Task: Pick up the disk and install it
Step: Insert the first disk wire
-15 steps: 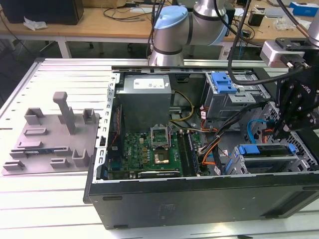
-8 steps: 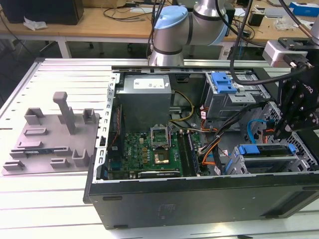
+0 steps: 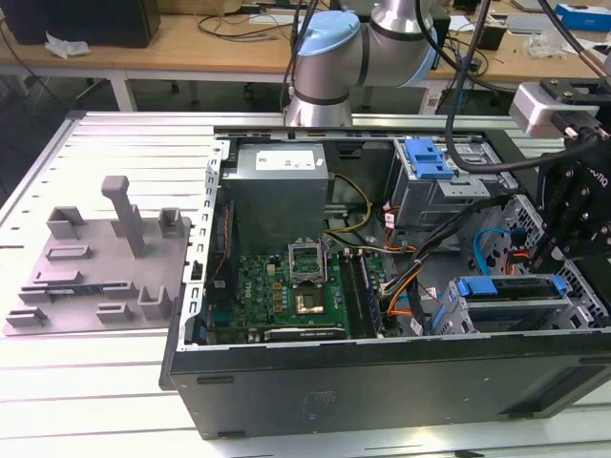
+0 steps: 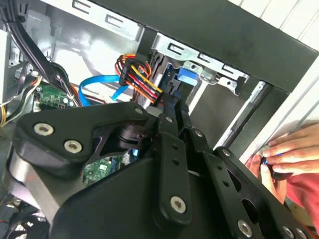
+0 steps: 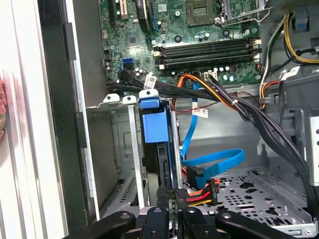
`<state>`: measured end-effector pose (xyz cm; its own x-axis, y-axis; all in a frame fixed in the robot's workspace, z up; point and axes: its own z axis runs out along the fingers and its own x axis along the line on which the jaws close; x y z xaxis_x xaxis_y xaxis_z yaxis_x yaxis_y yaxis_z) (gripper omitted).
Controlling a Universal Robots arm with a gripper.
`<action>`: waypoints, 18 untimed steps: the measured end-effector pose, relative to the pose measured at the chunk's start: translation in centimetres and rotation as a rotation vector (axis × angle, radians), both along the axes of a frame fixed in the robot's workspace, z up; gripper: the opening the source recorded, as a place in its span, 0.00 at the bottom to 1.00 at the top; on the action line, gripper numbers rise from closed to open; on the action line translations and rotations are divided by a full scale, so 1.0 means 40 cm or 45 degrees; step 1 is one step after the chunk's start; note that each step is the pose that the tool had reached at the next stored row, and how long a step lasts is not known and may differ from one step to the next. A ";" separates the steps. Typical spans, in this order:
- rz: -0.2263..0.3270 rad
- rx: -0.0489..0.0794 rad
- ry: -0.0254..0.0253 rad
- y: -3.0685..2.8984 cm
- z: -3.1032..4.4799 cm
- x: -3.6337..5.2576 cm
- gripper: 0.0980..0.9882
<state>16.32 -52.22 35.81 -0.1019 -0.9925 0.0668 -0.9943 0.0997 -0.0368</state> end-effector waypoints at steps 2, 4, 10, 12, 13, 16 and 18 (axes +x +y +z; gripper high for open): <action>0.000 0.000 0.0000 0.000 0.000 -0.001 0.08; 0.000 0.000 0.0001 0.000 -0.001 -0.002 0.08; 0.002 0.000 0.0001 0.000 -0.003 -0.005 0.08; 0.004 0.000 0.0001 0.000 -0.003 -0.005 0.08; 0.004 0.000 0.0000 0.000 -0.003 -0.005 0.08; 0.005 0.000 0.0000 0.002 -0.003 -0.005 0.08; 0.005 0.000 0.0001 0.004 -0.004 -0.005 0.08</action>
